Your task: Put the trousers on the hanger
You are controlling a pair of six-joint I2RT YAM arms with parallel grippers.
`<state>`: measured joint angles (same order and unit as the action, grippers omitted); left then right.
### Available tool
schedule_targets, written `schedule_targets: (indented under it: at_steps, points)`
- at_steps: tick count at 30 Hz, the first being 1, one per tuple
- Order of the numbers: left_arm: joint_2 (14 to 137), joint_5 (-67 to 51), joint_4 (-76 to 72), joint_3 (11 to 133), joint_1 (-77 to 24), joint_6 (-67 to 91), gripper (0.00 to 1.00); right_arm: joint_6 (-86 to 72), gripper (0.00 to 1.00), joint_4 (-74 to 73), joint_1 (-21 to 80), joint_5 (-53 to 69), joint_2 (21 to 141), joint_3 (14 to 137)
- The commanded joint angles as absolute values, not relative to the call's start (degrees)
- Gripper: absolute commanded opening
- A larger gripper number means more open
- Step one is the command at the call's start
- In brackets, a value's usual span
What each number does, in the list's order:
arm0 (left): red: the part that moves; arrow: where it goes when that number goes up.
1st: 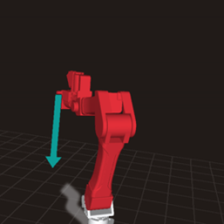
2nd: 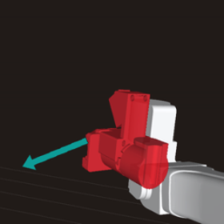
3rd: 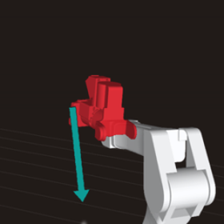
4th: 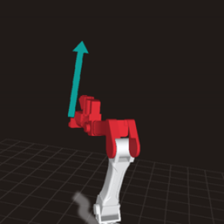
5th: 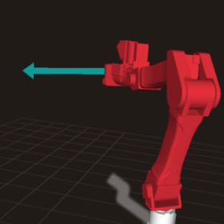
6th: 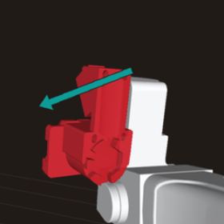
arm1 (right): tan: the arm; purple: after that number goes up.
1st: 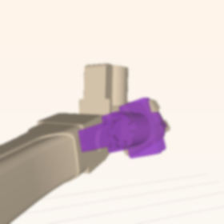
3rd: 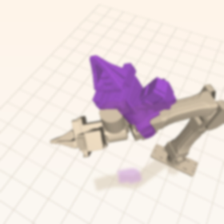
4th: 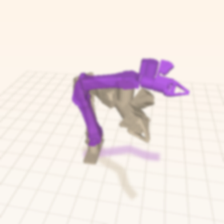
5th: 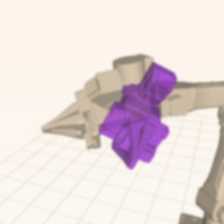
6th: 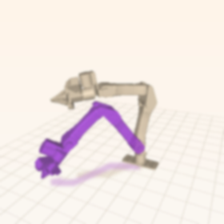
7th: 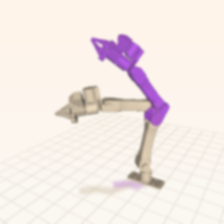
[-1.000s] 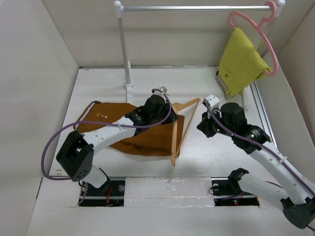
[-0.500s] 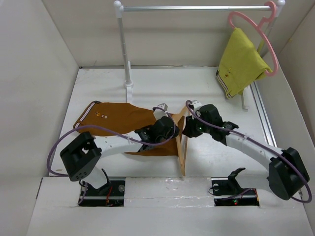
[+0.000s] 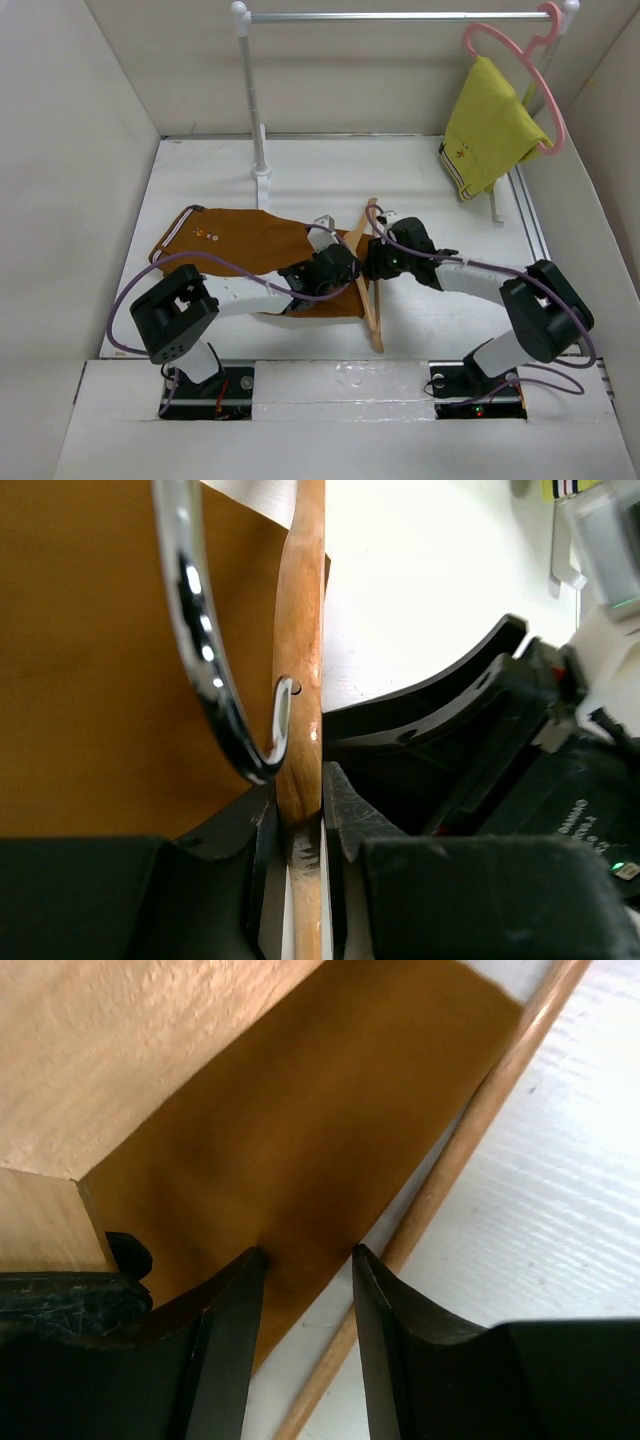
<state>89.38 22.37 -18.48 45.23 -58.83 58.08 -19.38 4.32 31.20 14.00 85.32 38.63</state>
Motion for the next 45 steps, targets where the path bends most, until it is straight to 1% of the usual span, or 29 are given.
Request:
schedule_targets:
  at_steps: [1, 2, 3, 4, 5, 10, 12, 14, 15, 16, 17, 18, 19, 20, 21, 26, 27, 32, 33, 34, 37, 42, 45]
  points:
    - [90.00, 21.01, -17.05, 42.81, -59.15, 57.39, 0.00, -22.49, 0.45, 9.42, 33.39, 12.93, 85.43, 38.15]
    - [89.91, 20.92, -17.05, 42.63, -59.15, 57.22, 0.00, -23.37, 0.45, 9.32, 33.40, 12.40, 85.17, 37.71]
    - [89.39, 21.09, -16.09, 43.06, -59.15, 55.82, 0.00, -25.90, 0.50, 10.36, 33.40, 11.44, 84.12, 35.27]
    - [89.38, 21.09, -16.08, 43.07, -59.15, 55.81, 0.00, -25.93, 0.50, 10.37, 33.40, 11.43, 84.11, 35.24]
    - [89.04, 21.09, -15.21, 43.07, -59.15, 55.38, 0.00, -26.62, 0.52, 10.72, 33.40, 11.34, 83.85, 34.46]
    - [88.15, 20.66, -14.15, 42.02, -59.15, 53.79, 0.00, -29.70, 0.59, 8.79, 35.59, 10.02, 83.58, 32.88]
    - [88.16, 20.57, -13.45, 41.84, -59.15, 53.62, 0.00, -30.85, 0.59, 8.70, 36.30, 9.50, 84.37, 32.52]
    - [87.98, 20.39, -13.54, 41.48, -59.15, 53.09, 0.00, -32.25, 0.58, 13.69, 36.83, 10.80, 86.21, 30.85]
    - [88.07, 20.30, -13.54, 41.31, -59.15, 52.74, 0.00, -32.52, 0.54, 14.93, 36.83, 11.42, 87.18, 30.94]
    - [88.07, 20.30, -13.45, 41.66, -59.15, 52.30, 0.00, -32.61, 0.40, 15.64, 36.83, 12.21, 88.14, 31.29]
    - [88.33, 20.48, -12.84, 41.83, -59.15, 51.51, 0.00, -32.69, 0.29, 16.95, 36.83, 12.91, 88.76, 31.38]
    - [88.24, 20.57, -12.66, 41.92, -59.15, 51.07, 0.00, -32.96, 0.16, 18.79, 36.22, 13.70, 89.64, 31.29]
    - [88.07, 20.91, -12.40, 42.01, -59.15, 50.37, 0.00, -32.96, 0.00, 21.16, 36.21, 15.19, 89.47, 31.12]
    - [87.72, 20.92, -12.04, 41.92, -59.15, 49.40, 0.00, -32.44, 0.00, 21.70, 34.64, 15.64, 88.86, 31.55]
    - [87.45, 21.00, -11.69, 41.92, -59.15, 48.70, 0.00, -31.56, 0.00, 19.88, 34.02, 15.38, 85.81, 32.16]
    - [84.56, 23.64, -8.53, 41.31, -58.02, 45.62, 0.00, -21.55, 0.00, 2.57, 29.81, 10.81, 73.85, 39.89]
    - [84.03, 23.38, -8.61, 40.87, -57.40, 44.66, 0.00, -20.75, 0.00, -1.98, 27.18, 10.64, 72.44, 41.29]
    - [81.83, 24.78, -6.95, 39.37, -55.28, 42.54, 0.00, -11.53, 0.00, -12.82, 17.24, 14.32, 68.04, 44.12]
    - [81.74, 26.44, -6.16, 39.64, -54.07, 42.37, 0.00, -8.21, 0.00, -16.40, 12.70, 14.59, 67.59, 45.17]
    - [81.74, 26.45, -5.37, 39.64, -54.05, 42.36, 0.00, -8.17, 0.00, -16.44, 12.66, 14.59, 67.59, 45.18]
    - [81.83, 27.24, -4.57, 39.81, -51.34, 42.63, 0.00, -4.14, 0.00, -20.74, 6.53, 15.82, 68.20, 46.40]
    - [80.16, 27.51, -4.83, 39.20, -46.41, 40.44, 0.00, -1.41, 0.00, -23.81, 0.45, 16.79, 66.28, 45.88]
    - [78.84, 27.68, -5.89, 38.94, -45.53, 36.92, 0.00, -1.58, 0.00, -21.20, -3.07, 18.09, 66.09, 43.60]
